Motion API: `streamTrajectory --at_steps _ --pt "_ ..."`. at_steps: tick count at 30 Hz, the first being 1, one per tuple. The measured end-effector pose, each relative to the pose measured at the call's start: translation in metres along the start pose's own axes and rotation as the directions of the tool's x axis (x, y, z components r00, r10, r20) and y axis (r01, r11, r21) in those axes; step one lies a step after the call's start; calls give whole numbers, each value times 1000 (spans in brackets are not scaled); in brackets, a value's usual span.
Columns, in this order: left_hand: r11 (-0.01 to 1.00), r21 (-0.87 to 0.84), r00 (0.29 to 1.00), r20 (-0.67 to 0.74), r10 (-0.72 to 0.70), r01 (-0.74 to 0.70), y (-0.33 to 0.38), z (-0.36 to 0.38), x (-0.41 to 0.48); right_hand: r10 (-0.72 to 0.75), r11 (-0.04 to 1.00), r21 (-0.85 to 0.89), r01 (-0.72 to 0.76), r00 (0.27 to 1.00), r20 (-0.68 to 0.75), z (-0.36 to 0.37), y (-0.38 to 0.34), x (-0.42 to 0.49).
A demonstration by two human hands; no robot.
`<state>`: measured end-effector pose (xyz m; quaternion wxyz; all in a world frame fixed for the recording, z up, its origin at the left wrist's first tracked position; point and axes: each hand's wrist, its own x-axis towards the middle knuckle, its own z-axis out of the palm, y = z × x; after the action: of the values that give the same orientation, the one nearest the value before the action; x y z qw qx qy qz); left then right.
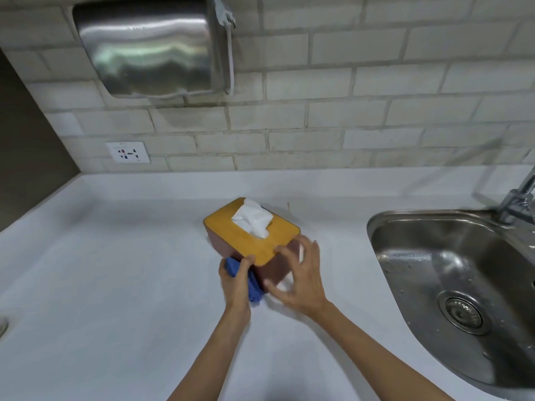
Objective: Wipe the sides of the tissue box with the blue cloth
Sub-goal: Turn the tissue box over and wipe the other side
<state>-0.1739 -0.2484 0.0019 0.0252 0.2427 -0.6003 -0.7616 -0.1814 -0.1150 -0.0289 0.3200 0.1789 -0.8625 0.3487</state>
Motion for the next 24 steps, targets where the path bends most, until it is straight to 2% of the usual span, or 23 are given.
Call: streamTrajectory --at_steps 1,3,5,7,10,15,19,24 --pt "1000 -2 1000 5 1 -1 0 0 1 162 983 89 -161 987 -5 -2 0 6" --pt "1000 16 1000 14 6 -7 1 3 4 419 871 246 -426 904 85 -5 3 18" --pt "999 33 1000 17 16 -16 1 5 7 552 720 352 -598 801 233 -5 10 30" --pt "998 52 1000 12 25 -26 1 7 8 602 627 375 -683 730 324 -1 19 37" --pt "994 99 998 8 54 -55 3 9 8 602 616 358 -702 712 361 2 25 41" --pt "977 197 991 -81 106 -88 11 13 9 559 652 409 -639 769 310 4 20 43" --pt "973 206 980 -144 137 -106 7 17 -2 579 645 407 -647 761 292 5 17 42" --pt "966 251 992 -89 92 -67 -8 19 -24 603 620 425 -659 748 278 4 12 37"
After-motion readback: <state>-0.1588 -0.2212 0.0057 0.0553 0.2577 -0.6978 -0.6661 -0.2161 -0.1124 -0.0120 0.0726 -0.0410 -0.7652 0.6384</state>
